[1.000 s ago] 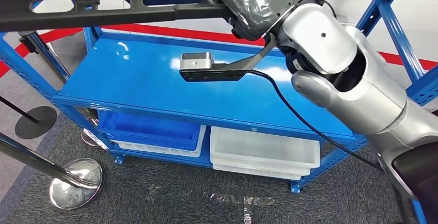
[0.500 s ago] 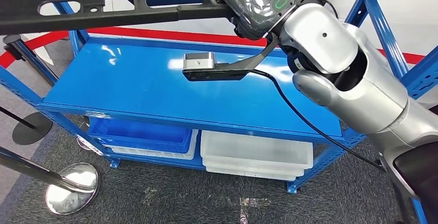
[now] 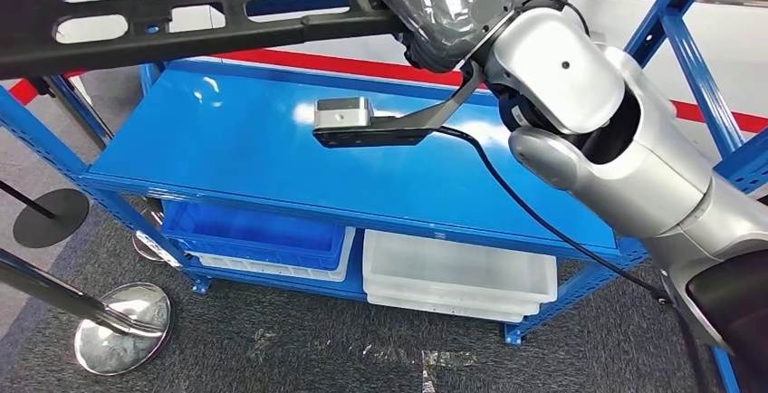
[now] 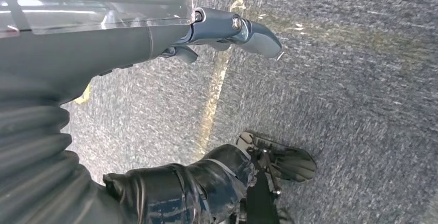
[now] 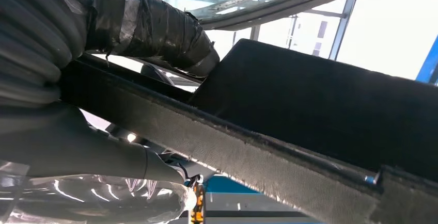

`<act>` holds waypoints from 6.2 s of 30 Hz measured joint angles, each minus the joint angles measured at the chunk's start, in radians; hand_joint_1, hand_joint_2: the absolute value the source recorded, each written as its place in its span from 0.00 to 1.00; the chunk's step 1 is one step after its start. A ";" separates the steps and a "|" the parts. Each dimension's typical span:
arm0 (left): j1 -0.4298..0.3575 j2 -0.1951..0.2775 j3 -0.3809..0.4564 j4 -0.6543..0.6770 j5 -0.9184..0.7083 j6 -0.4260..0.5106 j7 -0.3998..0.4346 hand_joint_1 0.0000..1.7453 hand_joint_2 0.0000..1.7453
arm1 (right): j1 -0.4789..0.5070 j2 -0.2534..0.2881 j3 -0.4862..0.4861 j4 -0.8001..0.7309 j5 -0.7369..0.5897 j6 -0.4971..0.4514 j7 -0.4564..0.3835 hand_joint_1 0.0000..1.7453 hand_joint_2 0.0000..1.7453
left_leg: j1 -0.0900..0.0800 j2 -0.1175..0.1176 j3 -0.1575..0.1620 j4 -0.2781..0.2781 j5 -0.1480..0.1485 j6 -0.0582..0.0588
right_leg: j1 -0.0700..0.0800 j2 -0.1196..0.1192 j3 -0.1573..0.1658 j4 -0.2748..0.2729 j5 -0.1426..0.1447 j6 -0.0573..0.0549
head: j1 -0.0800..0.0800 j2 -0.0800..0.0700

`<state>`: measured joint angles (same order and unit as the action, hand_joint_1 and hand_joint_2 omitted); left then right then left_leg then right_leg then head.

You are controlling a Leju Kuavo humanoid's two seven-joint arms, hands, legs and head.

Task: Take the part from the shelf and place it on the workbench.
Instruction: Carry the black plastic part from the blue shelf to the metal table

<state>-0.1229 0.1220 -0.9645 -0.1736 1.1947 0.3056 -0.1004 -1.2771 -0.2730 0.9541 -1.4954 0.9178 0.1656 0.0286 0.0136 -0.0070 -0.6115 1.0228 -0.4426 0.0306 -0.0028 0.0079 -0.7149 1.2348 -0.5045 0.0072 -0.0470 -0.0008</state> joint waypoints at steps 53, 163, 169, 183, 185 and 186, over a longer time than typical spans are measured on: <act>-0.005 -0.014 -0.001 0.002 -0.001 0.017 0.045 0.00 1.00 | 0.005 -0.002 0.023 0.016 0.015 0.002 0.001 1.00 1.00 | -0.025 0.001 0.077 -0.011 -0.057 -0.005 | 0.012 -0.007 0.036 -0.207 0.147 -0.032 | -0.002 0.000; -0.001 0.031 -0.026 0.002 -0.025 -0.016 0.099 0.00 1.00 | 0.027 -0.015 0.045 0.050 0.031 0.001 -0.003 1.00 1.00 | 0.018 -0.075 -0.030 0.004 0.024 -0.053 | -0.016 0.044 0.114 -0.193 0.047 0.003 | 0.010 0.000; 0.002 0.038 -0.027 0.002 -0.024 -0.017 0.105 0.00 1.00 | 0.023 -0.013 0.049 0.062 0.025 0.010 -0.007 1.00 1.00 | 0.016 -0.006 -0.138 0.224 -0.085 -0.072 | -0.008 -0.014 0.116 -0.200 0.052 -0.024 | -0.002 0.000; 0.003 0.037 -0.027 0.002 -0.012 -0.012 0.103 0.00 1.00 | -0.056 0.006 0.050 0.203 0.037 0.026 -0.009 1.00 1.00 | -0.008 0.025 -0.024 -0.010 0.035 0.002 | 0.012 -0.038 0.072 -0.082 -0.031 -0.007 | 0.003 0.000; 0.002 0.035 -0.027 0.002 -0.009 -0.010 0.106 0.00 1.00 | -0.058 0.007 0.050 0.223 0.037 0.025 -0.010 1.00 1.00 | -0.004 0.002 -0.026 -0.009 0.036 0.004 | 0.005 -0.013 0.012 0.045 -0.078 0.000 | 0.004 0.000; 0.001 0.034 -0.027 0.002 -0.009 -0.009 0.107 0.00 1.00 | -0.057 0.007 0.051 0.232 0.037 0.024 -0.010 1.00 1.00 | -0.003 -0.011 -0.026 -0.008 0.037 0.004 | 0.001 -0.011 -0.006 0.077 -0.079 0.003 | 0.004 0.000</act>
<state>-0.1214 0.1562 -0.9917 -0.1720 1.1859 0.2966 0.0062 -1.3338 -0.2660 1.0047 -1.2636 0.9548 0.1895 0.0190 0.0106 -0.0184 -0.6380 1.0150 -0.4061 0.0342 -0.0019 -0.0032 -0.7209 1.3117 -0.5834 0.0103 -0.0429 -0.0008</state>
